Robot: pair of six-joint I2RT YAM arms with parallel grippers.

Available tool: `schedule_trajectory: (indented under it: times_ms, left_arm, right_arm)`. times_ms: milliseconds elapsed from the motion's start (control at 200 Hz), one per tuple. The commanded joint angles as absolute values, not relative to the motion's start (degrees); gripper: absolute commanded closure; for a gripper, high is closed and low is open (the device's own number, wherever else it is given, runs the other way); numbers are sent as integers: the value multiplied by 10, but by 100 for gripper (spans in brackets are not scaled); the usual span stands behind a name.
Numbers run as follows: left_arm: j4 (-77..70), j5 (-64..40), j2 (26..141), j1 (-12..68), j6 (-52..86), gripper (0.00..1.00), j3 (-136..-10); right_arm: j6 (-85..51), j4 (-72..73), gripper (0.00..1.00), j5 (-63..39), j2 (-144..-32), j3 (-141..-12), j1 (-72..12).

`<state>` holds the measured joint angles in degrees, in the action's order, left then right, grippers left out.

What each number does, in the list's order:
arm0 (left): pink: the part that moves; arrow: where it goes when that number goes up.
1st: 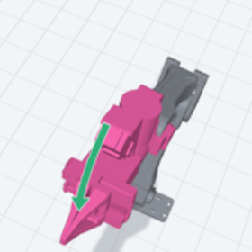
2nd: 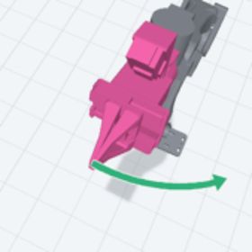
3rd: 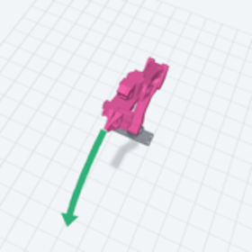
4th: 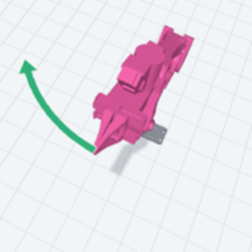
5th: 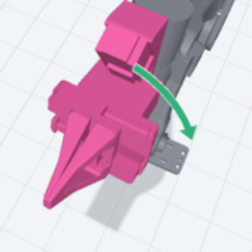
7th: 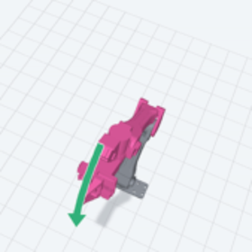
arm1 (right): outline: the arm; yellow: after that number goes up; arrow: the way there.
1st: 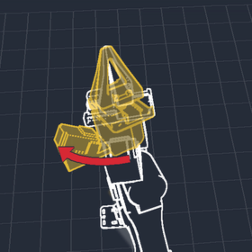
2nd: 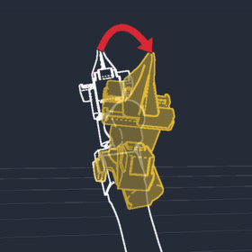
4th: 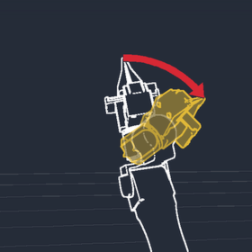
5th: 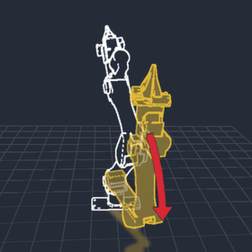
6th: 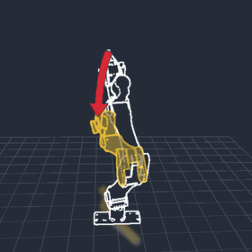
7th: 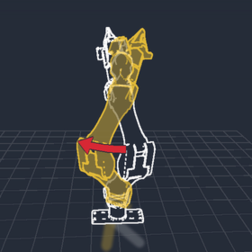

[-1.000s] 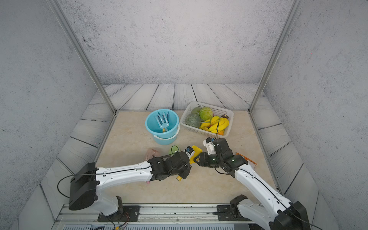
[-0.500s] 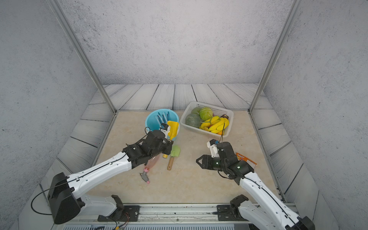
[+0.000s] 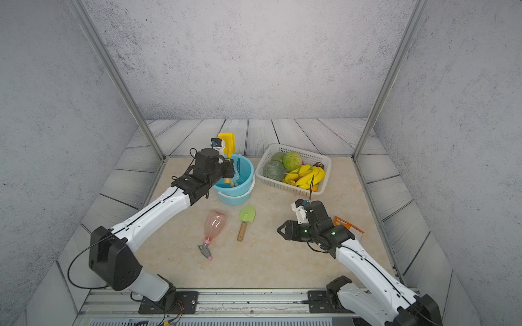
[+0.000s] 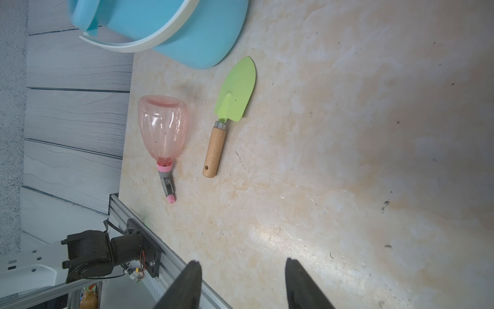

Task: Organize the gardening tools
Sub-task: Place the gardening tool in the container.

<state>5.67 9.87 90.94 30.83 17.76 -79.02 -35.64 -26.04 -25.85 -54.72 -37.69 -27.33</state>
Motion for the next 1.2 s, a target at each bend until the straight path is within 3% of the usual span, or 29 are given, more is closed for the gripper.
schedule_trajectory:
  times_ms: [0, 340, 821, 876, 931, 1196]
  left_arm:
    - [-33, 96, 946, 295, 155, 100, -800]
    - [-145, 74, 1046, 289, 143, 100, -787]
    - [-186, 52, 1060, 290, 160, 100, -715]
    - [-181, 51, 1059, 290, 162, 93, -715]
    - [-175, 55, 1056, 290, 162, 75, -715]
    - [-118, 54, 1010, 290, 150, 51, -733]
  right_arm:
    - [-343, -250, 44, -259, -560, -370, -276]
    - [-320, -245, 45, -251, -617, -380, -276]
    - [-318, -231, 45, -263, -660, -396, -276]
    - [-319, -233, 45, -263, -659, -396, -276]
    - [-319, -234, 45, -262, -657, -396, -275]
    - [-323, -244, 45, -258, -645, -400, -275]
